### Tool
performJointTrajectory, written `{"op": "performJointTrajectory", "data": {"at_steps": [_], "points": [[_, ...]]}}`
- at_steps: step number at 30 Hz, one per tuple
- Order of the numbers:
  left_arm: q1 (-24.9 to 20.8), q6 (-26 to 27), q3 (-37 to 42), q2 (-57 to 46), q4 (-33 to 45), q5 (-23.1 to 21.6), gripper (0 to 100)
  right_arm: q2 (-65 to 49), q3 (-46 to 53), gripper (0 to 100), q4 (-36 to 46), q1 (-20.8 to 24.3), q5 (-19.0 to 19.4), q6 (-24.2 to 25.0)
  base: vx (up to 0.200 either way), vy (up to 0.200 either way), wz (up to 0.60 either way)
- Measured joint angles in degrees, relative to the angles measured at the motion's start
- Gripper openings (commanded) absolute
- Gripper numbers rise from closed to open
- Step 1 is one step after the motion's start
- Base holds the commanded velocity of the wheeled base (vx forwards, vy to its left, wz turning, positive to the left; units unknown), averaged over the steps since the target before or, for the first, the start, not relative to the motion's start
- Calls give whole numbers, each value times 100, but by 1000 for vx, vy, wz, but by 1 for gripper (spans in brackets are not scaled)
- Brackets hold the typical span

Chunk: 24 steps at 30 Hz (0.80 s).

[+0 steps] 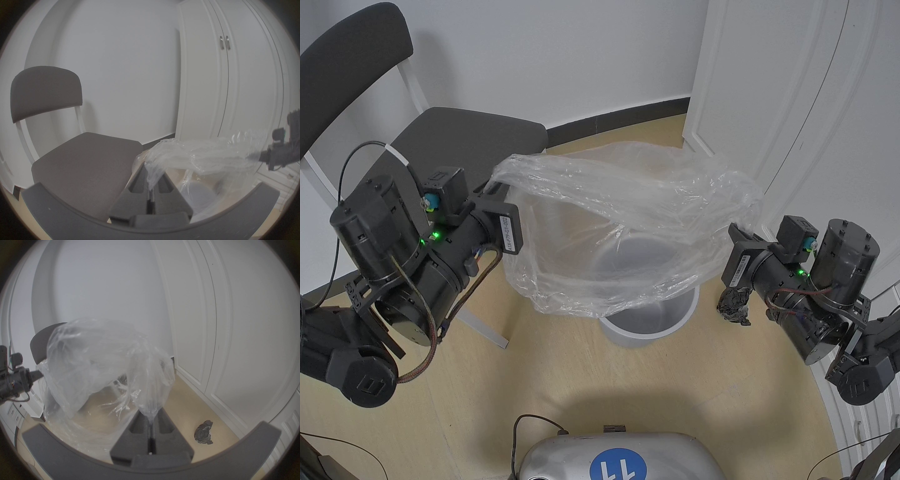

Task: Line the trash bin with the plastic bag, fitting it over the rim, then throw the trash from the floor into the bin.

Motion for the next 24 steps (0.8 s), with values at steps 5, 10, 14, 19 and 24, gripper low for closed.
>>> {"op": "performJointTrajectory", "data": {"at_steps": [5, 10, 14, 19, 24], "points": [[13, 158, 173, 78, -6, -41, 0, -46, -46, 0, -5, -134, 9, -4, 0, 0, 0], [17, 343, 386, 141, -17, -191, 0, -66, -77, 0, -30, -187, 9, -2, 0, 0, 0], [35, 418, 502, 191, -28, -218, 0, -52, -83, 0, -11, -217, 9, -4, 0, 0, 0], [146, 482, 540, 232, -33, -219, 0, -44, -22, 0, 11, -273, 22, -46, 0, 0, 0], [389, 649, 564, 249, -55, -299, 0, -116, 161, 0, 22, -380, 107, -293, 0, 0, 0]]}}
